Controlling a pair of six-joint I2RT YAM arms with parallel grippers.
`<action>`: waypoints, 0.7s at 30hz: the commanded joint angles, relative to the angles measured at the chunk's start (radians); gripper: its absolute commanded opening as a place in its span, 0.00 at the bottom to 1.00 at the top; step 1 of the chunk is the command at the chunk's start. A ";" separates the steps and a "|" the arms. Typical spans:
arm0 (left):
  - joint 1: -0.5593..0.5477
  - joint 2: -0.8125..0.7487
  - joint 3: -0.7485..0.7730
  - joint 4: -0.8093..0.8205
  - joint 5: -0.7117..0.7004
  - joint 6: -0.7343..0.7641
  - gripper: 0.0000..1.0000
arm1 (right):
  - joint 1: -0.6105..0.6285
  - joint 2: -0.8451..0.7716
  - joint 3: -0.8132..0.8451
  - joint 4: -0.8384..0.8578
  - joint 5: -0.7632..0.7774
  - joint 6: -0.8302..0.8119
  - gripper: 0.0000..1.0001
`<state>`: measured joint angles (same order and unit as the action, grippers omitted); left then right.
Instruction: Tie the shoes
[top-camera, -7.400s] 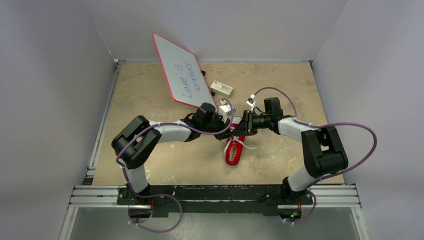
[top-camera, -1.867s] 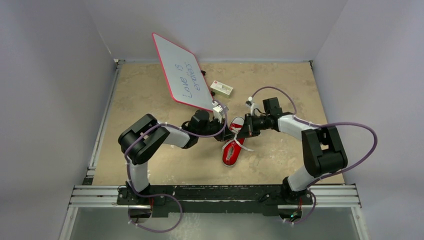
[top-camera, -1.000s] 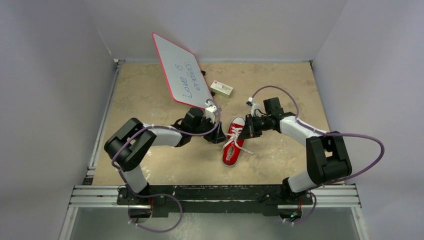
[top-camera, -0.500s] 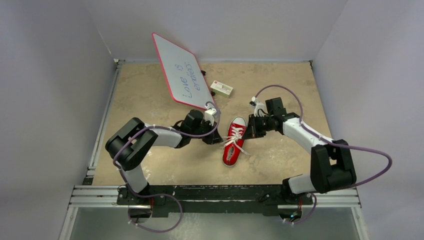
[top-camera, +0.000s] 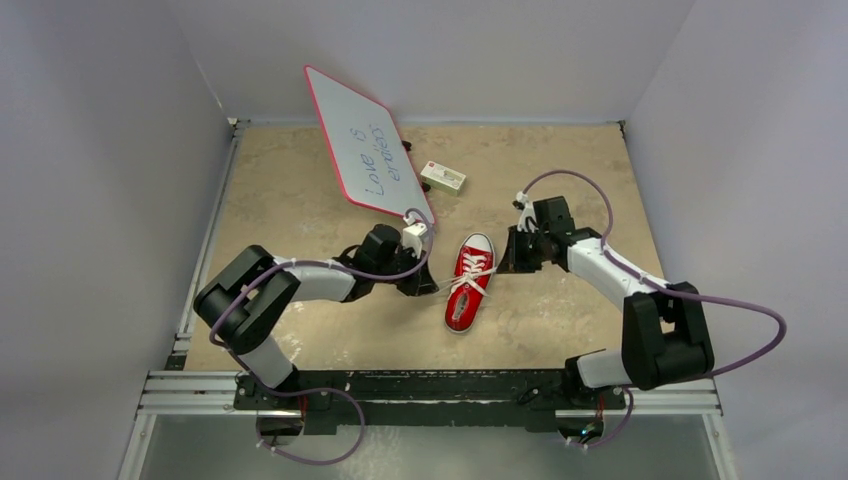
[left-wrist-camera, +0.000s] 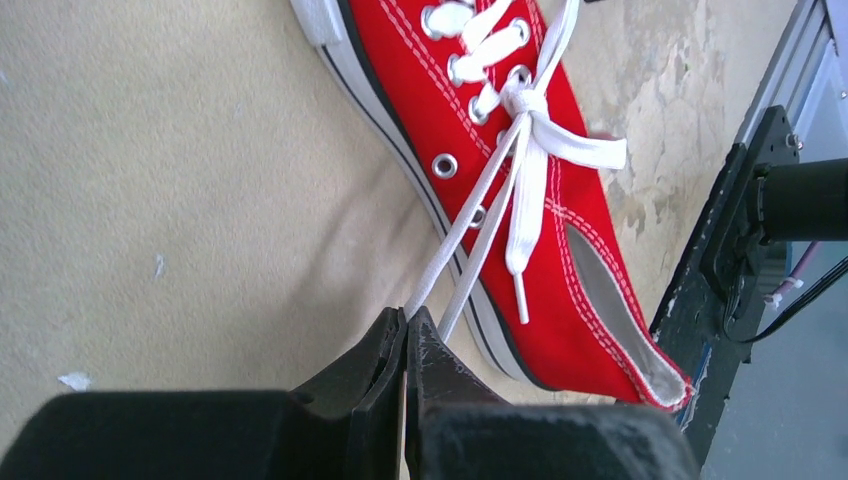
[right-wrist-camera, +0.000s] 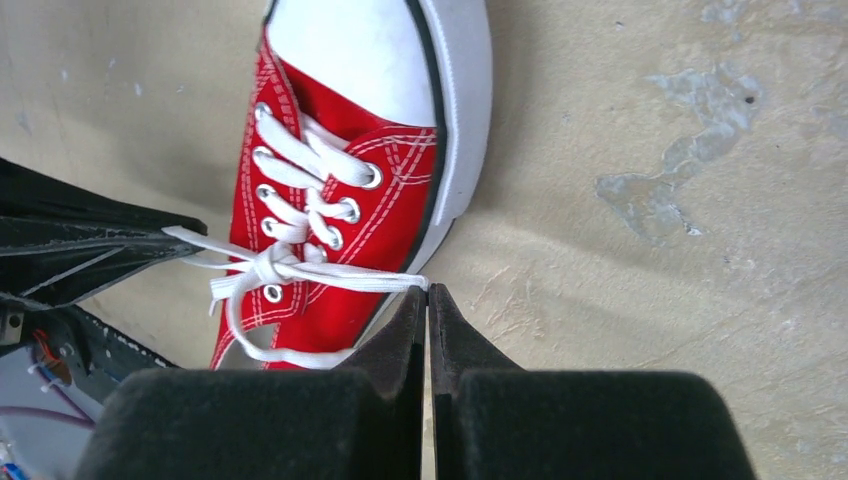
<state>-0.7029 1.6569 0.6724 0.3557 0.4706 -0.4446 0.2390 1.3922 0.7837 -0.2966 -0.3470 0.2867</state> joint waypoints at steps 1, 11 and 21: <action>-0.003 -0.029 -0.030 -0.022 0.004 0.013 0.00 | -0.029 0.017 -0.036 0.065 0.067 0.025 0.00; -0.004 -0.061 -0.068 -0.071 -0.035 0.024 0.00 | -0.103 0.028 -0.094 0.127 0.072 0.042 0.00; -0.004 -0.082 -0.084 -0.098 -0.079 0.028 0.00 | -0.157 0.033 -0.132 0.195 0.075 0.097 0.00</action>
<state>-0.7090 1.6070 0.6079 0.3115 0.4259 -0.4416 0.1127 1.4212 0.6514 -0.1452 -0.3412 0.3614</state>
